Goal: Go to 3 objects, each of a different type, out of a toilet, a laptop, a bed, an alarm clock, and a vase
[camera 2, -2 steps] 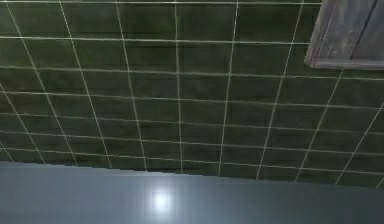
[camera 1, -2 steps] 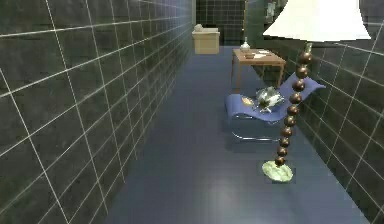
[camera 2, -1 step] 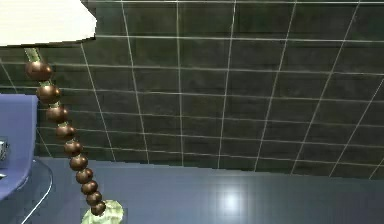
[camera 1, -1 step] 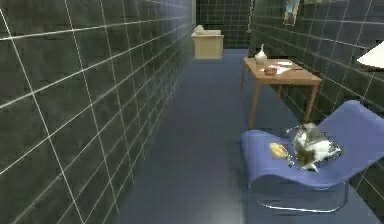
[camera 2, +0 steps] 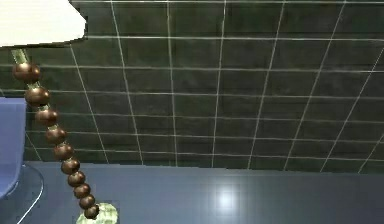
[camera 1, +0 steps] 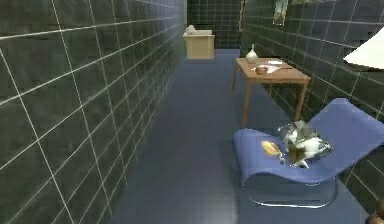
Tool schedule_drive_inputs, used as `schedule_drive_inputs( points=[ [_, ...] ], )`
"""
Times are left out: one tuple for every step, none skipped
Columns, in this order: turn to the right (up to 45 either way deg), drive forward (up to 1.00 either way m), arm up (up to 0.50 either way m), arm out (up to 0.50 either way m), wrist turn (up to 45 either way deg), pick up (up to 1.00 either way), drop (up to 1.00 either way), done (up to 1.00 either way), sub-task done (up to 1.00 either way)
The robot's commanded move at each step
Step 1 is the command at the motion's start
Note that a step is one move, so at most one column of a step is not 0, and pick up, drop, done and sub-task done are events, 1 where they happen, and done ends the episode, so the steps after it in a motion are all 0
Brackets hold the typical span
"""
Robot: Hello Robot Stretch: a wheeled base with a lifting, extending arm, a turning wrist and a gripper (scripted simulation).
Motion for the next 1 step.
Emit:
schedule_drive_inputs(
  points=[
    [-3.0,0.0,0.0,0.0,0.0,0.0,0.0,0.0,0.0]
  ],
)
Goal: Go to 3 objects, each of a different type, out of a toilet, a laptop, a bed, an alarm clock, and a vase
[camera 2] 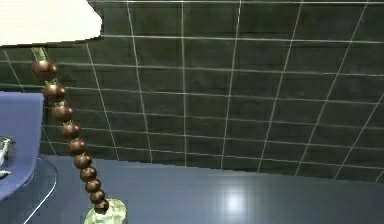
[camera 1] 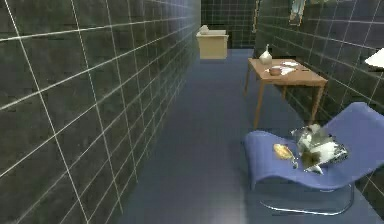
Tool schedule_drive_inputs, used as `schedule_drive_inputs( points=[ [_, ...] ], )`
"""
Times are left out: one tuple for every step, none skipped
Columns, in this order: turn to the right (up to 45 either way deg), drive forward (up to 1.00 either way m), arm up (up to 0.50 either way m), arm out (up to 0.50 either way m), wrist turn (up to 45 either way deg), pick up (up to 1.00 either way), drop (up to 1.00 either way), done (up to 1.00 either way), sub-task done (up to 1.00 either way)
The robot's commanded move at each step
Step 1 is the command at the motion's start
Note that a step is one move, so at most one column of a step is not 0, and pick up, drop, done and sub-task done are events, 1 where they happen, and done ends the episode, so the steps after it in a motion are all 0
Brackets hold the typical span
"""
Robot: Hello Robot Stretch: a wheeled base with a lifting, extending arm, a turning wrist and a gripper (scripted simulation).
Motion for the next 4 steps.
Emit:
schedule_drive_inputs(
  points=[
    [0.0,1.0,0.0,0.0,0.0,0.0,0.0,0.0,0.0],
    [-3.0,0.0,0.0,0.0,0.0,0.0,0.0,0.0,0.0],
    [0.0,0.95,0.0,0.0,0.0,0.0,0.0,0.0,0.0],
    [45.0,0.0,0.0,0.0,0.0,0.0,0.0,0.0,0.0]
  ],
)
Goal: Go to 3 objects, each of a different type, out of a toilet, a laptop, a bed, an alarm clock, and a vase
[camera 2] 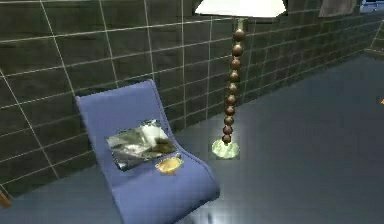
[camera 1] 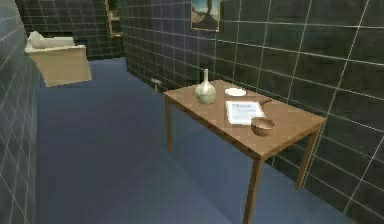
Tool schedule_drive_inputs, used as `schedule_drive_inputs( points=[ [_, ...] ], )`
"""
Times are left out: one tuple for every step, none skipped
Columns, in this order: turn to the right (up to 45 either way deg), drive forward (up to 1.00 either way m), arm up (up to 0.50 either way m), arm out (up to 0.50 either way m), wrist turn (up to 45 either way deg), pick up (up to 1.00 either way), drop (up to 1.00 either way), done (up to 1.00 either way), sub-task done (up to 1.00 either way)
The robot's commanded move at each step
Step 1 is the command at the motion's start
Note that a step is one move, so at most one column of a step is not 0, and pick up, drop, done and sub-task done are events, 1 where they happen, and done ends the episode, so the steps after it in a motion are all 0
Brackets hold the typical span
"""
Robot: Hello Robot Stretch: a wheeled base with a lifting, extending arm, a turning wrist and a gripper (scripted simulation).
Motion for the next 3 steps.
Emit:
schedule_drive_inputs(
  points=[
    [9.0,0.0,0.0,0.0,0.0,0.0,0.0,0.0,0.0],
    [0.0,0.3,0.0,0.0,0.0,0.0,0.0,0.0,0.0],
    [-45.0,0.0,0.0,0.0,0.0,0.0,0.0,0.0,0.0]
  ],
)
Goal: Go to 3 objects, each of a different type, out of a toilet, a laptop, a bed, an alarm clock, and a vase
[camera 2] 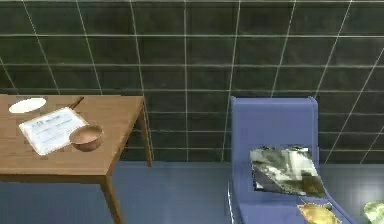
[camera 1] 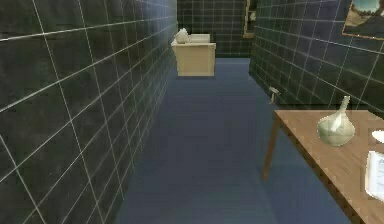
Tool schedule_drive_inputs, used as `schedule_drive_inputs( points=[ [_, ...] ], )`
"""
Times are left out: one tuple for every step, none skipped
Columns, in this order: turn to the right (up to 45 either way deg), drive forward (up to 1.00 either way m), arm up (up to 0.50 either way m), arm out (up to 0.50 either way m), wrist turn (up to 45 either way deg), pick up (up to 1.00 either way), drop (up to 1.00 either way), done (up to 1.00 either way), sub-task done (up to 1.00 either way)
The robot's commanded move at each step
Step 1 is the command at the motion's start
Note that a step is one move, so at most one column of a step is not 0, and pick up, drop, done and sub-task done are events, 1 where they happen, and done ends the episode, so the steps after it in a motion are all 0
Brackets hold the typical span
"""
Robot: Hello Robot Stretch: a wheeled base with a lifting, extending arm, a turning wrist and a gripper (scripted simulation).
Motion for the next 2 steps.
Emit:
schedule_drive_inputs(
  points=[
    [-45.0,0.0,0.0,0.0,0.0,0.0,0.0,0.0,0.0],
    [-24.0,0.0,0.0,0.0,0.0,0.0,0.0,0.0,0.0]
  ],
)
